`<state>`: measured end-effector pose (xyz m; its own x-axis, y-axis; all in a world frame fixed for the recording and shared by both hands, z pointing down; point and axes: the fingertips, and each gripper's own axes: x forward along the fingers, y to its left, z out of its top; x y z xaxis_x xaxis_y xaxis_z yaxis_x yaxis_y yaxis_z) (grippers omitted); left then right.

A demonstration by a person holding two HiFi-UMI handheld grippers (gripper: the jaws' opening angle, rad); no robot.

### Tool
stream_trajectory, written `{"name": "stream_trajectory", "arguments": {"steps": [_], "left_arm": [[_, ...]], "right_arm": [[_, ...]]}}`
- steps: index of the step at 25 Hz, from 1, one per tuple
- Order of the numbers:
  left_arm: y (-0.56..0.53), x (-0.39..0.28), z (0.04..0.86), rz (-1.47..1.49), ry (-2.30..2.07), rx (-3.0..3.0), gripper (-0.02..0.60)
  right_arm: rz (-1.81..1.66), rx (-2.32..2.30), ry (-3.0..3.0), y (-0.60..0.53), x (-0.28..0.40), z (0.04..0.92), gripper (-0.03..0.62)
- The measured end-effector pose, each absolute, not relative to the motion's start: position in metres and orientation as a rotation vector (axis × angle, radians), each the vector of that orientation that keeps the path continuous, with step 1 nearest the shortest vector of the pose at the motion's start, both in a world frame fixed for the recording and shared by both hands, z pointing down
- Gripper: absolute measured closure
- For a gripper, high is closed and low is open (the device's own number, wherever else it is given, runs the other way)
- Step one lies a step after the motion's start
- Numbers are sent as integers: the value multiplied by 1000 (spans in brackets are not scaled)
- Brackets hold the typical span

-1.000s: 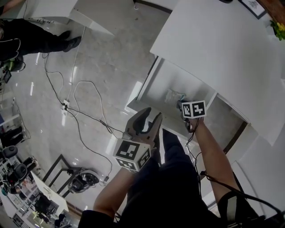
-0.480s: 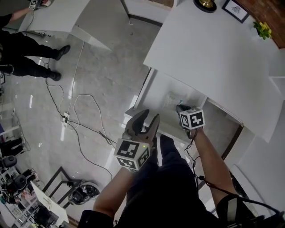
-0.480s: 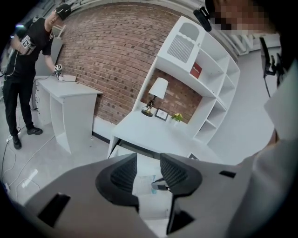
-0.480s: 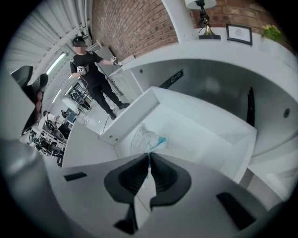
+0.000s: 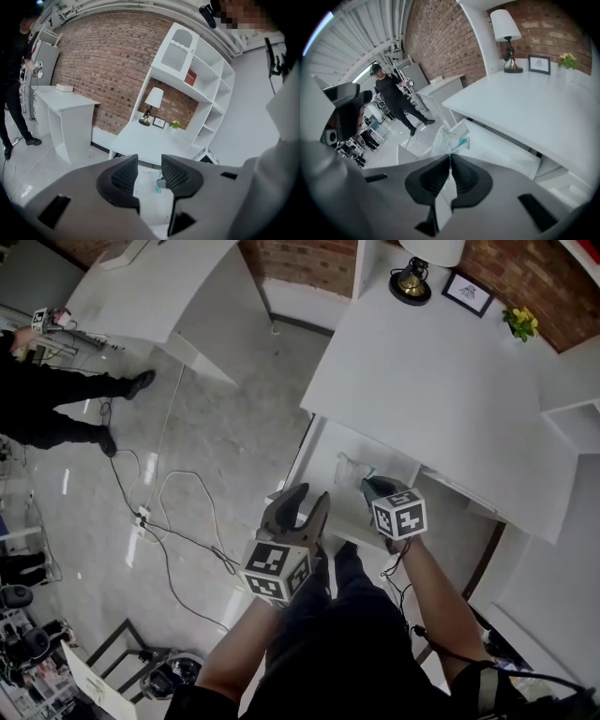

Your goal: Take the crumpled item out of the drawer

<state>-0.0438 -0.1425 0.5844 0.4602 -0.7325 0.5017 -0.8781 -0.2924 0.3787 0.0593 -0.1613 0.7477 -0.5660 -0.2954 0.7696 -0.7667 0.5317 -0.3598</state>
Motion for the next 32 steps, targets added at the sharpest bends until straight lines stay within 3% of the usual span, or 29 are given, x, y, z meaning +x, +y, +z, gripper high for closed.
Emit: {"name": "stream_trajectory", "arguments": {"steps": [10, 32], "left_arm": [[-153, -75, 539, 270, -1419, 2141, 428], [-182, -68, 460, 177, -1488, 2248, 430]], "right_arm": [[766, 994, -2240, -177, 47, 657, 582], [544, 1296, -2487, -232, 78, 487, 582]]}}
